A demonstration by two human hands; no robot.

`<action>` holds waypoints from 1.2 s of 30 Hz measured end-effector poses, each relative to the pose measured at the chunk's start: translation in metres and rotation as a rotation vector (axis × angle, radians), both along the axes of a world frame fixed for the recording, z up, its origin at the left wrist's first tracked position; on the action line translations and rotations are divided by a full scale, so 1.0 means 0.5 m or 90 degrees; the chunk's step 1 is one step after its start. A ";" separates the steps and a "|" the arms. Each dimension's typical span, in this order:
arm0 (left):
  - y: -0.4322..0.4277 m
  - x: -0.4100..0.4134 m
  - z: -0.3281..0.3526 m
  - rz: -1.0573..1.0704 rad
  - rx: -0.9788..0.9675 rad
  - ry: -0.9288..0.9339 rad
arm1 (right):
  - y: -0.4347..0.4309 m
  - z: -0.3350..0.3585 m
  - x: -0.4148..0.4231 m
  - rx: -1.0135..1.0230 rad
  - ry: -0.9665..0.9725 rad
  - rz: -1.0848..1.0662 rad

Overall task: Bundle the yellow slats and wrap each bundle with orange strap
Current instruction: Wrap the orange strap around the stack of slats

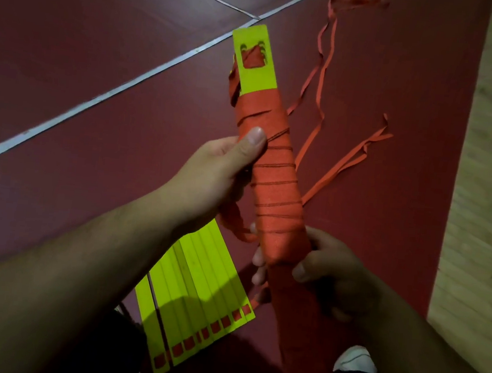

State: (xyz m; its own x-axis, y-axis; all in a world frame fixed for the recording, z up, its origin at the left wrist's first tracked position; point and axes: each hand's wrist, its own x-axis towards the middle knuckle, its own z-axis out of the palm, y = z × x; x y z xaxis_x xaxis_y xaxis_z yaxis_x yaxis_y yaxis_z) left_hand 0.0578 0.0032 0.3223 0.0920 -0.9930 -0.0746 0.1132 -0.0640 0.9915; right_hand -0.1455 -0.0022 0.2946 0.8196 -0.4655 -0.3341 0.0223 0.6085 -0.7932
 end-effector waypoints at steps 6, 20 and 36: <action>-0.028 0.026 -0.004 0.305 0.045 -0.135 | 0.007 -0.016 0.017 -0.042 0.144 -0.018; -0.025 0.078 -0.009 0.153 -0.042 0.019 | 0.000 0.012 0.001 -0.364 0.310 -0.061; -0.017 0.044 -0.007 0.146 -0.042 -0.031 | 0.011 -0.003 0.011 -0.491 0.443 -0.088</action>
